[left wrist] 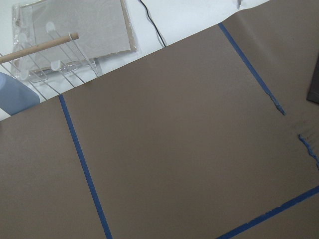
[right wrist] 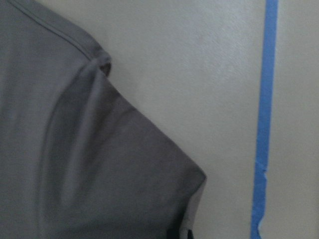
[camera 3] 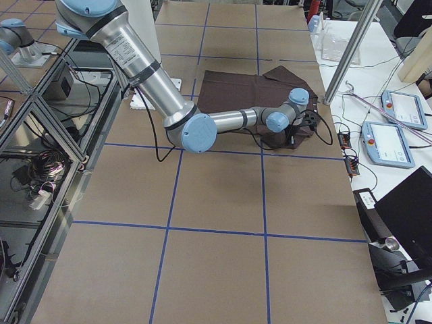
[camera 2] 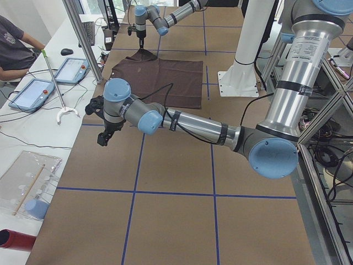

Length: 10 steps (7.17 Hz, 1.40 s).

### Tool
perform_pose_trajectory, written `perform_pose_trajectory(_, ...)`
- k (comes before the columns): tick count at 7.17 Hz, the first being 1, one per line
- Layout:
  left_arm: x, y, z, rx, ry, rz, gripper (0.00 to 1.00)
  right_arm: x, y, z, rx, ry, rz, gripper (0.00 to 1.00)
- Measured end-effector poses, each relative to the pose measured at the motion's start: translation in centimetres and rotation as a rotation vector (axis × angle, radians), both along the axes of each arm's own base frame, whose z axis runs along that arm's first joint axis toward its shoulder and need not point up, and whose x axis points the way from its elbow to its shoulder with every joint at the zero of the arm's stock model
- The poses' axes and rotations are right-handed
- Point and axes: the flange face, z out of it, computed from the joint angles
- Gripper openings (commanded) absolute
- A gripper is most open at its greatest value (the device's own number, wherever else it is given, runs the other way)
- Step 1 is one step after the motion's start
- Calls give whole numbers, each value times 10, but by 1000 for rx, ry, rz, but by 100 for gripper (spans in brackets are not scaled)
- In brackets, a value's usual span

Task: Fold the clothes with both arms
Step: 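Fold the grasped sleeve inward over the shirt body with the right gripper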

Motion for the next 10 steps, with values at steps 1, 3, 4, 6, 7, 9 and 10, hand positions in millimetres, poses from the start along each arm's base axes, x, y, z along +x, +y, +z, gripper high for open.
perform_pose_trajectory(1, 0, 0, 0, 1, 0, 0, 100, -7, -7, -34, 34, -25, 0, 0)
perform_pose_trajectory(3, 0, -1, -1, 1, 0, 0, 100, -37, -7, -100, 98, -62, -1, 0)
perform_pose_trajectory(4, 0, -1, -1, 1, 0, 0, 100, -64, 3, -119, 136, -50, 1, 0)
perform_pose_trajectory(6, 0, -1, -1, 1, 0, 0, 100, -107, 22, -136, 191, -17, 4, 97)
perform_pose_trajectory(7, 0, -1, -1, 1, 0, 0, 100, -114, 26, -139, 201, -13, 4, 100)
perform_pose_trajectory(9, 1, -4, -2, 0, 1, -1, 100, -116, 26, -141, 204, -15, 7, 100)
perform_pose_trajectory(10, 6, -11, -7, -9, 9, -10, 100, -115, 26, -142, 187, -22, 17, 100)
